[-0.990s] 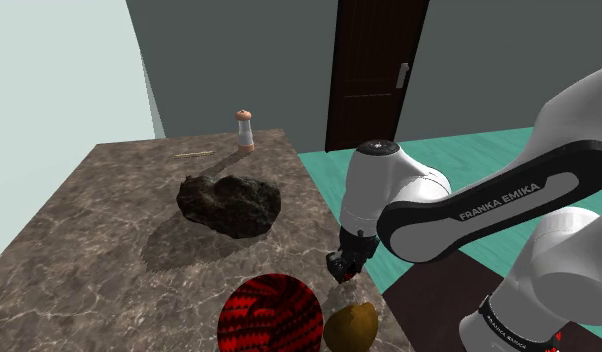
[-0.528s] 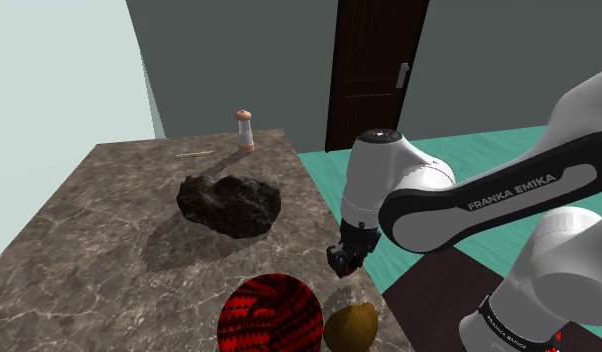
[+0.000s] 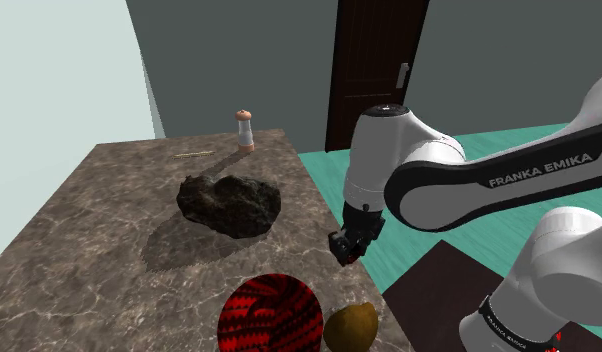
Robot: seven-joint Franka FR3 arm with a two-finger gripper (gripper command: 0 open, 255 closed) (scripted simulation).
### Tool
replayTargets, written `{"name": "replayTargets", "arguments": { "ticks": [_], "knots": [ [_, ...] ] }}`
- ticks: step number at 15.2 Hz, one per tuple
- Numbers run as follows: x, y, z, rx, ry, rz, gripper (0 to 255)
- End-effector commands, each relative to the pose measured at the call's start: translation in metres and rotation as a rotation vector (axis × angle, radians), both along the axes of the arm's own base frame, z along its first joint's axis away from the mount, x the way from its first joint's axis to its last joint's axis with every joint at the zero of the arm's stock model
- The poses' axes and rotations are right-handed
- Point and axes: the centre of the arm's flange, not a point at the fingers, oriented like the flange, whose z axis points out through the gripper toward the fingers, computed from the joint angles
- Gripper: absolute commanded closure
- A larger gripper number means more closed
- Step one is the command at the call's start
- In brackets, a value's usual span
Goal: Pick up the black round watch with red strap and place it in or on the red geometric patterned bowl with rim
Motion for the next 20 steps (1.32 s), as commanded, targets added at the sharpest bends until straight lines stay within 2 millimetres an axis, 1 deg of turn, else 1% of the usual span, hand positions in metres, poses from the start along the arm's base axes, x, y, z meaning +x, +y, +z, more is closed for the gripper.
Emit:
{"name": "replayTargets", "arguments": {
  "ticks": [1, 19, 20],
  "knots": [
    [-0.001, 0.0, 0.01, 0.0, 0.001, 0.0, 255],
    [-0.001, 0.0, 0.105, 0.0, 0.001, 0.0, 255],
    [-0.001, 0.0, 0.107, 0.0, 0.001, 0.0, 255]
  ]
}}
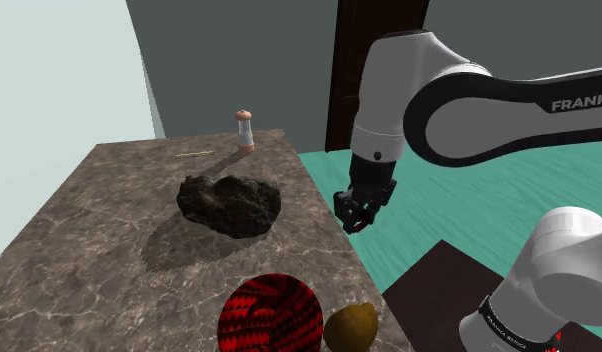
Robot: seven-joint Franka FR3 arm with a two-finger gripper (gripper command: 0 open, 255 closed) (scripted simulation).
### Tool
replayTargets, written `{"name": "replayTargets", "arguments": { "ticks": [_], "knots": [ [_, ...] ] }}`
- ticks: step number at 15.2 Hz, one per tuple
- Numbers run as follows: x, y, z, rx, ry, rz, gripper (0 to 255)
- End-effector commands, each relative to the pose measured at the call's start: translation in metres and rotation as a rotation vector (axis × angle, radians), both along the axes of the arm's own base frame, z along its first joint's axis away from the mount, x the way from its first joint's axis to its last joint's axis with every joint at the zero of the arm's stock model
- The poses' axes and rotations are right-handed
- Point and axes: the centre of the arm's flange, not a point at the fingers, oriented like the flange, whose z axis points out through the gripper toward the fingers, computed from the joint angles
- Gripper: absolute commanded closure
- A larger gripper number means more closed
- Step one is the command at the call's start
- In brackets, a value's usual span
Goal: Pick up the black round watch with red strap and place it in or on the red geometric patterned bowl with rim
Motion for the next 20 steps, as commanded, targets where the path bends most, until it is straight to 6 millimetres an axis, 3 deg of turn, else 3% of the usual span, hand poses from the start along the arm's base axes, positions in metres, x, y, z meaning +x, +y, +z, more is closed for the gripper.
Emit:
{"name": "replayTargets", "arguments": {
  "ticks": [1, 17, 20],
  "knots": [
    [-0.001, 0.013, 0.004, 0.0, 0.0, 0.0, 255],
    [-0.015, 0.227, 0.003, 0.0, 0.0, 0.0, 255],
    [-0.015, 0.227, -0.013, 0.0, 0.0, 0.0, 255]
  ]
}}
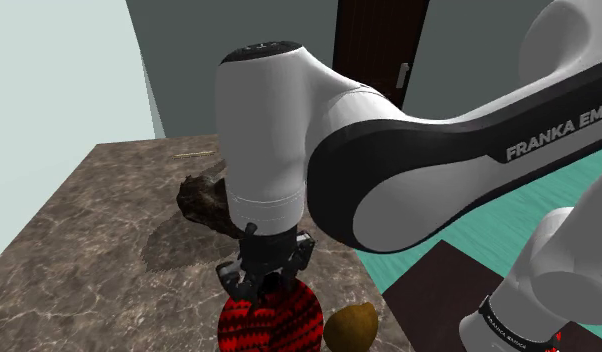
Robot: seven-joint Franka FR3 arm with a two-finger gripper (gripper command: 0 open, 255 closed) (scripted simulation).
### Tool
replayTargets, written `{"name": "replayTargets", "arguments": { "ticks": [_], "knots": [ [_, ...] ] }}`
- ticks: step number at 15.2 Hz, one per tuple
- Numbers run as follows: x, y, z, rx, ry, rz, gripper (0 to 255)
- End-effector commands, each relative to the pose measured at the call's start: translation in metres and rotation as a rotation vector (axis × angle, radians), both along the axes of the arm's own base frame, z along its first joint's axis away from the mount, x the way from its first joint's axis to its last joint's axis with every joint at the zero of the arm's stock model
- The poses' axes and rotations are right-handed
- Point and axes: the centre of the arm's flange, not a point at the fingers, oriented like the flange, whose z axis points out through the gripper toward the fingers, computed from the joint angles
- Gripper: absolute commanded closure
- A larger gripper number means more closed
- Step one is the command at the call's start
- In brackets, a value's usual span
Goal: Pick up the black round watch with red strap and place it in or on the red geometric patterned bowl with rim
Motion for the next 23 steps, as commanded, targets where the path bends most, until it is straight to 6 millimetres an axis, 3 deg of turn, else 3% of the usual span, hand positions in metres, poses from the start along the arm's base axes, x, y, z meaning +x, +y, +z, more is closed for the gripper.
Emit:
{"name": "replayTargets", "arguments": {
  "ticks": [1, 10, 18, 19, 23],
  "knots": [
    [0.0, 0.001, -0.01, 0.001, 0.0, -0.001, 255],
    [0.0, 0.001, -0.058, 0.001, 0.0, -0.001, 255],
    [0.0, 0.001, -0.058, 0.001, 0.0, -0.001, 255],
    [0.0, 0.001, -0.058, 0.001, 0.0, -0.001, 0],
    [0.0, 0.001, -0.058, 0.001, 0.0, -0.001, 0]
  ]
}}
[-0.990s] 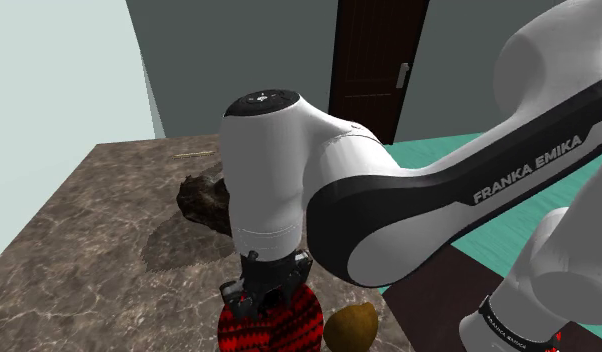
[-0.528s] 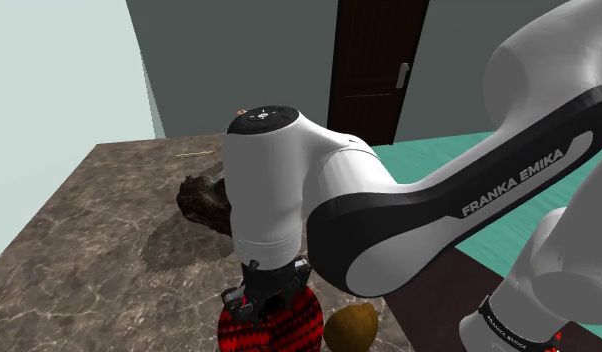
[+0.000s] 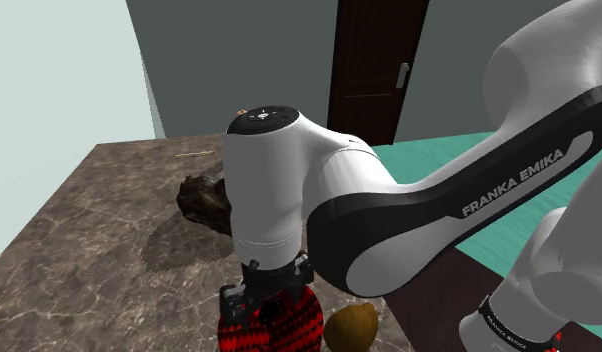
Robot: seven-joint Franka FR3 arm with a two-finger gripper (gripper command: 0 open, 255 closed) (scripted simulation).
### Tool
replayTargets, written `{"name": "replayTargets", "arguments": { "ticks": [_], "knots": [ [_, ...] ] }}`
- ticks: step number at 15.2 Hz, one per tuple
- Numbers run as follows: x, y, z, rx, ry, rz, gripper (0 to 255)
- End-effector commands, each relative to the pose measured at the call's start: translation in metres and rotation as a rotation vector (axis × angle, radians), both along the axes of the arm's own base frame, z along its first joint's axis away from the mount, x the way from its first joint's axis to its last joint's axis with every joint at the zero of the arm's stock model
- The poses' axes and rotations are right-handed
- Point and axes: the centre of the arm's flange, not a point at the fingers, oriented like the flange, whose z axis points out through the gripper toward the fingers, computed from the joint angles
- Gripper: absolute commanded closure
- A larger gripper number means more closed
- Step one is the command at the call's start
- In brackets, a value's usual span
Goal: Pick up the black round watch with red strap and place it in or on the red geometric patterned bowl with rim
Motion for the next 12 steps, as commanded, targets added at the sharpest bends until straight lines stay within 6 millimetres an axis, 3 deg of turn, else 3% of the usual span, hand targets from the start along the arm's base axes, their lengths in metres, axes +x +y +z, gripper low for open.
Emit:
{"name": "replayTargets", "arguments": {
  "ticks": [1, 5, 12],
  "knots": [
    [0.0, 0.0, 0.0, 0.0, 0.0, 0.0, 0],
    [0.0, -0.001, 0.05, 0.0, 0.0, 0.0, 0],
    [0.0, -0.001, 0.05, 0.0, 0.0, 0.0, 0]
  ]
}}
